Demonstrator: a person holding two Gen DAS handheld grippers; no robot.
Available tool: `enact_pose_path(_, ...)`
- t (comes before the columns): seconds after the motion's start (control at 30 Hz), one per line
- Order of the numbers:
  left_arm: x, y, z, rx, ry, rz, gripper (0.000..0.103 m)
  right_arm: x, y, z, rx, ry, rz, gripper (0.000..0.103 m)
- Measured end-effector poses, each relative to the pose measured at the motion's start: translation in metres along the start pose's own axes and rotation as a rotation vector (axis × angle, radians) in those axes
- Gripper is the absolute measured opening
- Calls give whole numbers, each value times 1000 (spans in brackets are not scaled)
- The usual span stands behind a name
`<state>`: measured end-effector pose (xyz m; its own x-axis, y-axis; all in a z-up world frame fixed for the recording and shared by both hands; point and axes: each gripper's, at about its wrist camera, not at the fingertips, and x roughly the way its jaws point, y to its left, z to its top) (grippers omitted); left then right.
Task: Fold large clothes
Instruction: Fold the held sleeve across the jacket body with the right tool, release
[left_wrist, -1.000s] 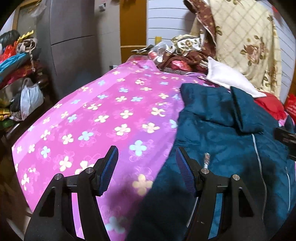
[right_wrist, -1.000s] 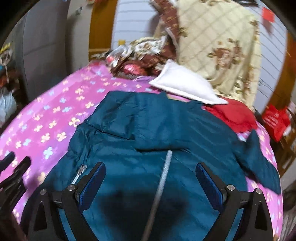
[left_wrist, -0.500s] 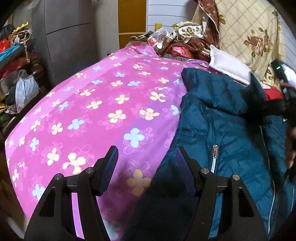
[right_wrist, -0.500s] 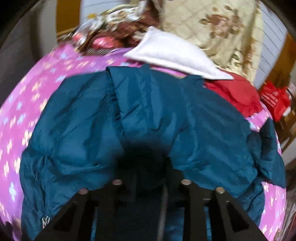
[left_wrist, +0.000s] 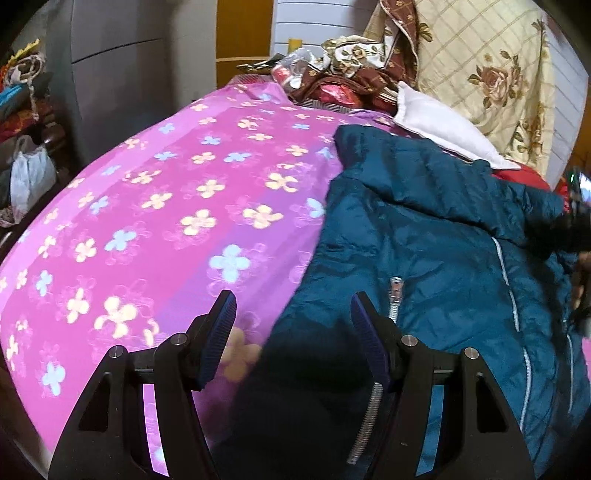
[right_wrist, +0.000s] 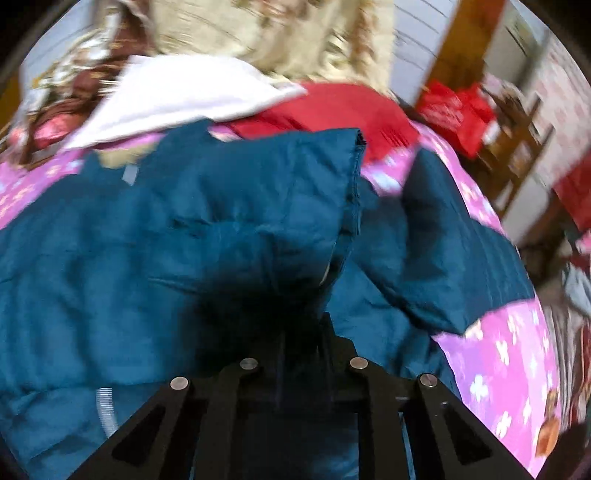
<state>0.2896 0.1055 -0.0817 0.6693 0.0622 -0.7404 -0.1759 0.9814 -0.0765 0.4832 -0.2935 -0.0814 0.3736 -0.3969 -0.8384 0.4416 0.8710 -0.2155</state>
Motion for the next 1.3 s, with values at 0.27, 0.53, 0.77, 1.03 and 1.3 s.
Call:
enact_pose_path(0.27, -6, -4, 2, -13, 0, -66, 65, 15, -44, -14, 116, 71, 12, 14)
enact_pose_path(0.53, -30, -13, -1, -2, -20, -141, 65, -15, -87, -40, 202, 38, 134, 62)
enact_pose_path(0.77, -50, -24, -6, 19, -49, -168, 65, -54, -147, -56, 241, -12, 147, 76)
enact_pose_path(1.03, -47, -46, -22, 92, -47, -151, 65, -57, -272, -65, 386, -26, 186, 76)
enact_pose_path(1.3, -34, -62, -21, 79, -63, -152, 65, -5, -404, -80, 665, 22, 222, 76)
